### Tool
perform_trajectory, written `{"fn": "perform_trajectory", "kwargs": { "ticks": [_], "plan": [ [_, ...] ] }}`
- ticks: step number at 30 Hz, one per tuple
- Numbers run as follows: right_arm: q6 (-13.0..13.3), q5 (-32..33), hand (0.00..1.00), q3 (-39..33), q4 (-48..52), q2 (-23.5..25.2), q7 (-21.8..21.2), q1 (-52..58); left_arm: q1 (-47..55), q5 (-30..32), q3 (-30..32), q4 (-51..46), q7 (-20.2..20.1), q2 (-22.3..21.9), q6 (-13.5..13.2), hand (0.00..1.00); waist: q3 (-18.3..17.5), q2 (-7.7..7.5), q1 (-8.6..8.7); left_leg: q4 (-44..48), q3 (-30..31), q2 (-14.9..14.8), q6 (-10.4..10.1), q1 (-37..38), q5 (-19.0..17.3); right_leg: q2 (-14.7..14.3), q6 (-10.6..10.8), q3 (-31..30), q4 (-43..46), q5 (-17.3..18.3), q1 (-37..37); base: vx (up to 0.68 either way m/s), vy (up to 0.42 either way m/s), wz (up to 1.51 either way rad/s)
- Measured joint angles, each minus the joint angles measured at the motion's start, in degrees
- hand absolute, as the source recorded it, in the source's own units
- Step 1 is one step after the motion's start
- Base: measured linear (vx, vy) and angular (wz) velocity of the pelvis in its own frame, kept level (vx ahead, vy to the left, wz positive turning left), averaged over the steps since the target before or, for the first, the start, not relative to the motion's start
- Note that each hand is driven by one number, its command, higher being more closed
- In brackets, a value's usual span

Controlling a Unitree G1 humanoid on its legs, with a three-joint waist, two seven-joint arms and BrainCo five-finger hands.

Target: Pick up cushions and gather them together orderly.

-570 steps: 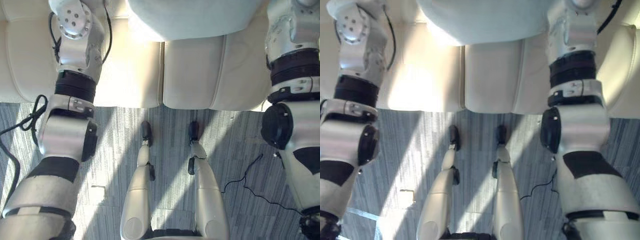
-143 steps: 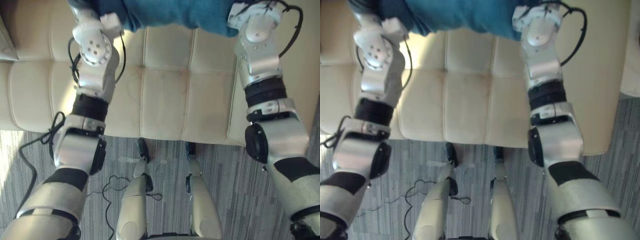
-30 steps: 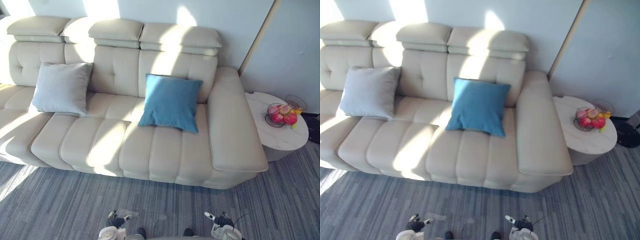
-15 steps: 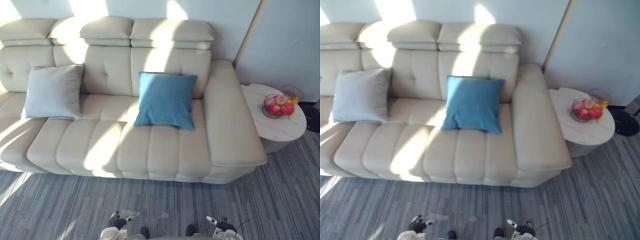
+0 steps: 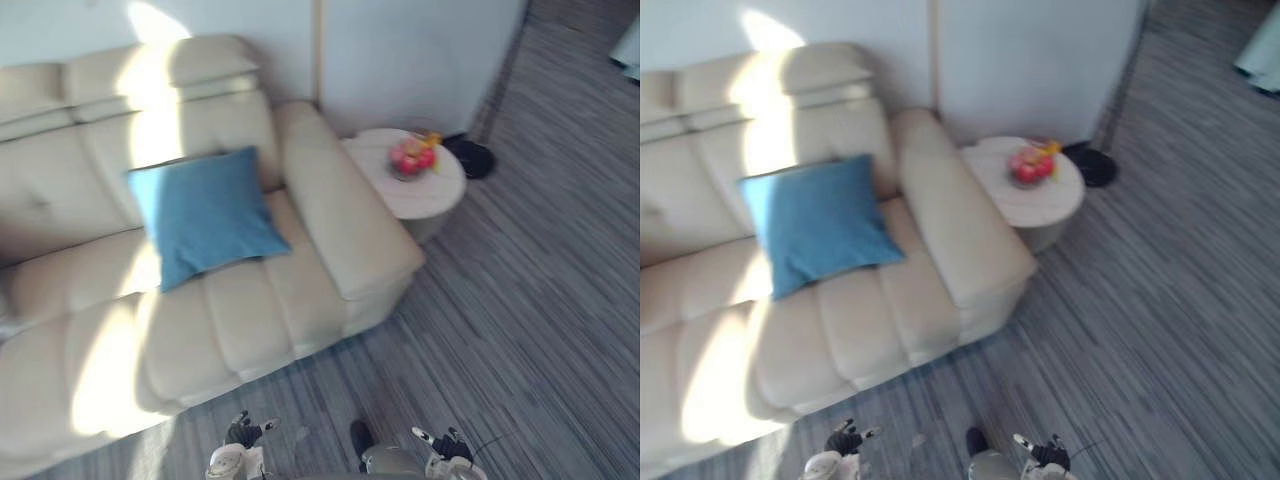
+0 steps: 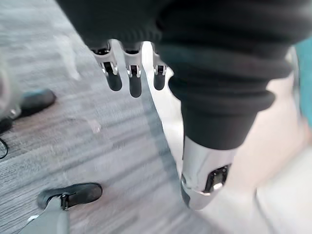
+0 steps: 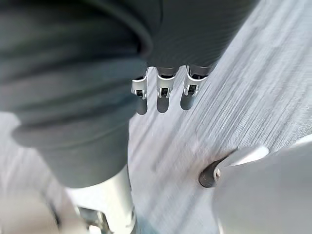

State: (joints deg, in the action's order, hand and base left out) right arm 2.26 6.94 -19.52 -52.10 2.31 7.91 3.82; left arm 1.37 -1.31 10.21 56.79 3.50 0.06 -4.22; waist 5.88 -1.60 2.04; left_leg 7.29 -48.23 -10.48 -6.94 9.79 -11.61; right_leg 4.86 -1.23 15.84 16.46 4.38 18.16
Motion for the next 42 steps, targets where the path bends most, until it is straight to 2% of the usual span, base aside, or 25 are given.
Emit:
{"fn": "perform_trajectory", "kwargs": {
  "ticks": [2, 5, 6, 7, 8, 9, 11, 13, 17, 19, 20, 22, 24, 25, 27, 29, 31, 33, 34, 36, 38, 39, 40, 41, 42],
  "plan": [
    [0.13, -0.02, 0.00, -0.53, -0.05, -0.48, 0.19, -0.23, -0.56, 0.03, -0.02, 0.10, -0.08, -0.64, 0.06, 0.00, 0.13, 1.20, 0.98, 0.21, -5.10, -1.11, -0.44, 2.94, 0.33, -0.75, -2.15, 4.84, 0.49, -1.10, -0.76, 0.19, -0.148, -1.50],
    [-0.01, -0.08, 0.00, -1.16, -0.65, -1.04, 0.46, -0.05, -2.79, 0.37, 0.03, 0.33, -0.38, -1.10, 0.10, 0.00, 0.98, 2.05, 1.77, 10.42, -5.90, -4.86, -1.45, 4.04, 2.18, -3.38, -3.90, 0.34, 3.34, 1.84, -0.98, 0.21, -0.134, -1.04],
    [-0.03, -0.10, 0.00, -1.31, -0.64, -0.99, 0.51, 0.03, -2.91, 0.90, 0.40, 0.73, -0.40, -1.37, 0.17, 0.00, 1.41, 2.14, 1.81, 17.08, -4.93, -7.34, 0.91, 3.76, 3.19, -4.02, -4.55, -0.82, 3.44, 2.64, -2.76, 0.34, -0.202, -0.94],
    [0.00, -0.15, 0.00, -1.48, -0.50, -0.42, 0.57, 0.25, -2.71, 1.28, 1.76, 0.93, -0.43, -1.62, 0.39, 0.00, 1.85, 2.10, 1.91, 28.95, -0.94, -11.80, 8.81, 1.94, 6.82, -5.01, -5.10, -2.89, 3.01, 3.73, -6.03, 0.29, -0.153, -1.06],
    [-0.03, -0.19, 0.00, -1.14, -0.51, -0.46, 0.60, 0.36, -2.32, 1.27, 2.26, 0.91, -0.39, -2.01, 0.50, 0.00, 2.58, 1.79, 1.40, 39.27, 4.59, -14.69, 12.27, -0.60, 5.47, -6.18, -5.69, -5.74, 3.03, 5.06, -9.15, 0.32, -0.131, -1.12],
    [0.00, -0.20, 0.00, -0.84, -0.40, -0.56, 0.68, 0.30, -2.06, 1.24, 2.26, 0.89, -0.41, -2.33, 0.50, 0.00, 2.70, 1.99, 0.98, 43.20, 9.13, -14.42, 10.45, -3.36, 2.59, -6.87, -6.06, -8.17, 2.79, 6.11, -10.32, 0.18, -0.023, -1.25],
    [-0.07, -0.16, 0.00, 0.20, -0.57, -0.84, 0.70, -0.40, -0.56, 1.05, 2.06, 0.77, -0.38, -2.96, 0.28, 0.00, 2.64, 1.93, 0.14, 45.95, 20.24, -10.38, 6.54, -11.99, -2.14, -8.40, -6.91, -13.81, 2.69, 8.00, -12.66, 0.21, 0.050, -1.40],
    [-0.05, -0.17, 0.00, 0.87, -0.49, -0.77, 0.74, -0.54, -0.13, -0.10, 1.88, -1.44, -0.38, -2.97, -0.46, 0.00, 2.64, 1.71, -1.26, 41.00, 27.50, -5.77, 5.01, -18.79, -5.29, -9.79, -6.77, -19.80, 1.86, 8.41, -14.67, 0.26, 0.121, -1.59],
    [-0.04, -0.22, 0.00, 1.54, -0.70, -0.84, 1.08, -0.66, -0.13, -1.49, 3.43, -2.66, -0.39, -3.69, -1.36, 0.00, 2.63, 1.72, -2.76, 21.40, 44.49, 4.15, 2.23, -25.04, -4.52, -10.37, -4.93, -33.59, 2.36, 10.69, -16.19, 0.31, 0.268, -1.82],
    [0.00, -0.25, 0.00, 1.72, -0.75, -1.14, 1.12, -0.63, 0.00, -2.26, 4.61, -2.38, -0.29, -3.73, -1.62, 0.00, 2.27, 2.43, -2.82, 14.21, 51.01, 5.12, 1.25, -25.59, -2.44, -11.81, -2.93, -40.27, 3.86, 13.05, -16.24, 0.36, 0.367, -1.90],
    [-0.04, -0.26, 0.00, 1.88, -1.13, -1.09, 1.14, -0.64, 0.16, -2.44, 4.70, -2.21, -0.32, -3.64, -1.61, 0.00, 1.89, 2.72, -3.27, 15.54, 50.41, 5.02, 0.90, -24.90, 0.34, -12.33, -1.60, -42.76, 5.65, 14.68, -16.23, 0.47, 0.461, -1.81],
    [-0.04, -0.25, 0.00, 3.82, -1.22, 0.10, 1.11, 0.58, 0.28, -2.45, 5.74, -2.02, -0.28, -1.94, -1.47, 0.00, 0.32, -0.85, -2.92, 17.94, 43.60, 6.12, 2.51, -23.36, -2.51, -9.61, 1.23, -46.46, 8.22, 16.92, -15.74, 0.42, 0.385, -1.54],
    [0.00, -0.22, 0.00, 4.95, -1.05, 1.06, 1.03, 0.40, 0.18, -2.34, 5.61, -1.94, -0.19, -1.11, -1.42, 0.00, -0.24, -2.37, -3.25, 17.94, 37.73, 5.88, 4.14, -21.32, -3.95, -8.11, 3.34, -44.87, 11.16, 16.69, -13.85, 0.28, 0.257, -1.44],
    [-0.03, -0.19, 0.00, 5.73, -0.93, 1.22, 0.96, -0.50, -0.19, -2.29, 5.27, -1.32, -0.12, -1.08, -0.98, 0.00, -0.18, -2.22, -3.04, 17.53, 33.24, 5.09, 4.51, -19.72, -4.33, -7.12, 6.14, -40.82, 13.00, 16.01, -11.30, 0.31, 0.298, -1.64],
    [0.01, -0.19, 0.00, 6.16, -1.17, 1.22, 0.91, -2.68, -1.09, -2.35, 2.16, -0.45, 0.11, -0.75, -0.25, 0.00, 0.36, -0.65, -3.46, 14.65, 28.64, 4.02, 4.53, -16.69, -4.32, -3.59, 7.53, -25.30, 13.20, 15.11, -7.27, 0.27, 0.275, -1.63],
    [0.05, -0.20, 0.00, 6.18, -1.74, 1.19, 0.97, -4.84, -2.77, -3.41, -2.94, 1.10, 0.10, 1.01, -0.02, 0.00, 1.48, 1.34, -3.44, 10.29, 23.86, 2.97, 4.58, -12.30, -4.29, -1.50, 2.56, -4.11, 9.58, 12.51, -4.80, 0.30, 0.249, -1.60],
    [0.14, -0.18, 0.00, 6.16, -2.87, 0.94, 1.07, -6.32, -3.46, -3.46, -3.61, 1.36, 0.12, 2.13, 0.03, 0.00, 1.64, 1.63, -3.42, 8.74, 21.62, 2.92, 4.57, -10.48, -4.29, -3.33, -0.15, 0.12, 7.26, 10.57, -2.90, 0.23, 0.091, -1.26],
    [0.57, -0.18, 0.00, 6.12, -3.35, 0.21, 1.32, -6.35, -5.17, -3.46, -3.75, 2.46, 0.27, 3.40, 0.12, 0.00, 1.54, 1.27, -3.38, 9.06, 18.00, 4.52, 4.45, -8.33, -4.36, -5.65, -6.02, 9.23, -2.73, 0.01, -2.41, 0.33, 0.040, -1.28],
    [0.65, -0.18, 0.00, 5.90, -4.02, -1.51, 1.48, -6.08, -5.09, -3.48, -4.22, 2.57, 0.40, 3.07, 0.13, 0.00, 1.38, 1.59, -3.40, 11.70, 17.42, 5.57, 4.09, -7.50, -4.68, -5.27, -9.84, 13.00, -6.42, -0.82, -5.47, 0.30, 0.026, -1.08],
    [0.69, -0.11, 0.00, 3.54, -5.69, -3.21, 1.86, -6.57, -5.64, -3.48, -6.48, 2.23, 0.41, 2.83, -0.39, 0.00, 1.56, 2.53, -2.86, 11.05, 18.04, 5.22, 3.25, -9.56, -7.46, -4.75, -9.38, 8.22, -7.93, -1.56, -6.39, 0.20, 0.027, -0.94],
    [0.69, 0.05, 0.00, 1.40, -6.25, -4.77, 2.15, -5.06, -6.21, -3.32, -7.36, 2.48, 0.29, 2.37, -0.22, 0.00, 2.24, 4.24, -1.92, 11.54, 20.07, 0.78, 2.34, -9.10, -1.83, -6.06, -6.85, 6.55, -7.21, 1.32, -9.40, 0.20, 0.014, -0.58],
    [0.68, 0.28, 0.00, 1.10, -6.38, -4.74, 2.15, -3.86, -5.91, -3.30, -7.25, 2.42, 0.17, 1.94, -0.27, 0.00, 2.68, 4.33, -2.35, 20.60, 21.49, -1.40, 2.06, -10.41, -2.40, -6.50, -5.93, 5.00, -7.04, 2.56, -11.57, 0.22, 0.007, -0.43],
    [0.71, 0.45, 0.00, 0.79, -6.02, -4.56, 2.19, -2.63, -5.66, -3.29, -6.72, 2.42, 0.14, 1.59, -0.09, 0.00, 2.87, 4.36, -1.82, 30.59, 22.91, -3.71, 4.25, -13.11, -0.97, -7.04, -5.57, 4.69, -7.74, 3.38, -14.02, 0.23, 0.000, -0.50],
    [0.65, 0.78, 0.00, 0.43, -5.78, -4.48, 2.27, -1.18, -5.41, -3.29, -5.46, 2.14, 0.13, 0.71, 0.00, 0.00, 3.41, 5.02, -1.88, 41.48, 25.82, -6.36, 9.90, -16.16, 3.26, -8.58, -5.93, 2.93, -8.51, 4.05, -17.10, 0.23, 0.005, -0.55],
    [0.55, 1.13, 0.00, 0.19, -5.31, -4.41, 2.52, -0.81, -4.53, -3.30, -5.07, 2.01, 0.14, 0.03, 0.00, 0.00, 4.16, 4.94, -2.79, 48.07, 28.30, -7.39, 10.74, -18.62, 5.19, -9.19, -6.37, 0.74, -8.67, 4.86, -18.82, 0.23, 0.077, -1.18]
  ]
}}
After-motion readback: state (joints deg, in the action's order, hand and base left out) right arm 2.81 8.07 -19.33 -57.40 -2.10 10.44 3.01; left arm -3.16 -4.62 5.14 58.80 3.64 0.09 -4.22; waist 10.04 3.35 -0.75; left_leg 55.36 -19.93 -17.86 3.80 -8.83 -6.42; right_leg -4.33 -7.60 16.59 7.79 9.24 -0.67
